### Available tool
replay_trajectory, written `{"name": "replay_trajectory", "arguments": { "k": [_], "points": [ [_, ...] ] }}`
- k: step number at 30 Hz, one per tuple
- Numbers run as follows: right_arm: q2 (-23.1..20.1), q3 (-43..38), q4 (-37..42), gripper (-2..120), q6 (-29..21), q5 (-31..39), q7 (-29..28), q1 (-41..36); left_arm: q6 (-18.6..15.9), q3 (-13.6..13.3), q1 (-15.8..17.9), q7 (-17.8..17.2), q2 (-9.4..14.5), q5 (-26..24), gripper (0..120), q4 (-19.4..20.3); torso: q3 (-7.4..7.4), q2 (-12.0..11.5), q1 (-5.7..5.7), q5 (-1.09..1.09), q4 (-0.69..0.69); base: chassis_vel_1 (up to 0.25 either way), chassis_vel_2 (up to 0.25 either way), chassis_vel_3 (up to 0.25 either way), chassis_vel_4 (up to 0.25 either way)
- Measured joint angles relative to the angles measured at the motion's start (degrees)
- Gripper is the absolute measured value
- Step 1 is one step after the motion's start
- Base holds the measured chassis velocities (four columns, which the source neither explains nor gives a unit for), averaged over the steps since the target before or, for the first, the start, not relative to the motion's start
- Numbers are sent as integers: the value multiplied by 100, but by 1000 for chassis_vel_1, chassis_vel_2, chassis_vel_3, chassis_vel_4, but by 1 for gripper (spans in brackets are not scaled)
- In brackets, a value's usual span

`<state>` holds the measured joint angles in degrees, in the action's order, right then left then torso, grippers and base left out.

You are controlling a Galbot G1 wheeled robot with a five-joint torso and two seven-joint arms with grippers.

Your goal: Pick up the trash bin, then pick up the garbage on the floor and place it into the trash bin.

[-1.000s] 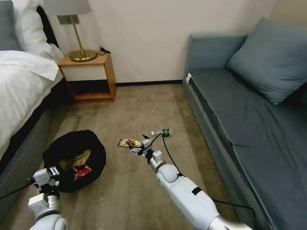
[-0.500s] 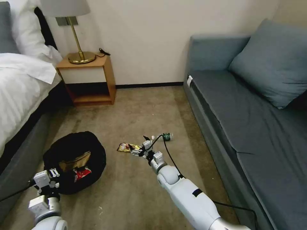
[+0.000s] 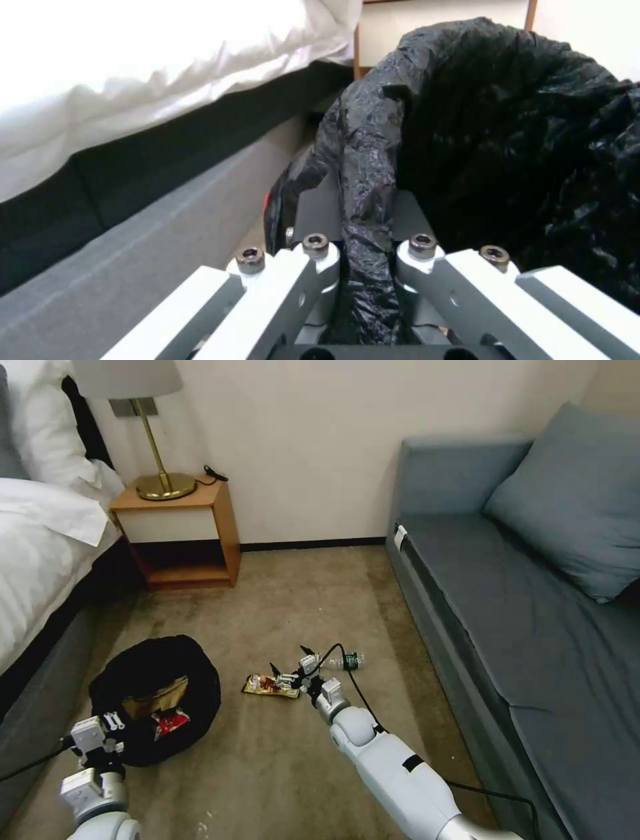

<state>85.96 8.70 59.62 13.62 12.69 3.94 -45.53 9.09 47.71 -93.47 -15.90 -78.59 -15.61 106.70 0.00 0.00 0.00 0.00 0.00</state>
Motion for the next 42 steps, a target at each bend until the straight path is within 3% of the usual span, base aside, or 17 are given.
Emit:
{"name": "replay_trajectory", "arguments": {
  "k": [21, 27, 31, 36, 42],
  "points": [
    [-50, 329, -207, 100, 42, -156, 283, 316, -21, 29, 19, -3, 123, -86, 6, -53, 0, 0, 0, 0, 0, -96, 96, 99, -96],
    [-113, 635, -485, 100, -107, -127, 755, 786, -62, 34, 29, -3, 248, -173, 6, -52, 0, 0, 0, 0, 0, -15, 21, 17, -20],
    [-86, 746, -696, 100, -414, 94, 1372, 1074, -108, 60, 44, -3, 296, -254, 6, -49, 0, 0, 0, 0, 0, 0, 0, 0, 0],
    [180, 734, -1409, 100, -730, 10, 2359, 1442, -145, 104, 79, -3, 373, -337, 6, -67, 0, 0, 0, 0, 0, 0, 0, 0, 0],
    [493, 615, -2283, 100, -752, -340, 2858, 1643, -275, 130, 58, -4, 356, -533, 6, 107, 0, 0, 0, 0, 1, 0, 0, 0, 0]
  ]
}}
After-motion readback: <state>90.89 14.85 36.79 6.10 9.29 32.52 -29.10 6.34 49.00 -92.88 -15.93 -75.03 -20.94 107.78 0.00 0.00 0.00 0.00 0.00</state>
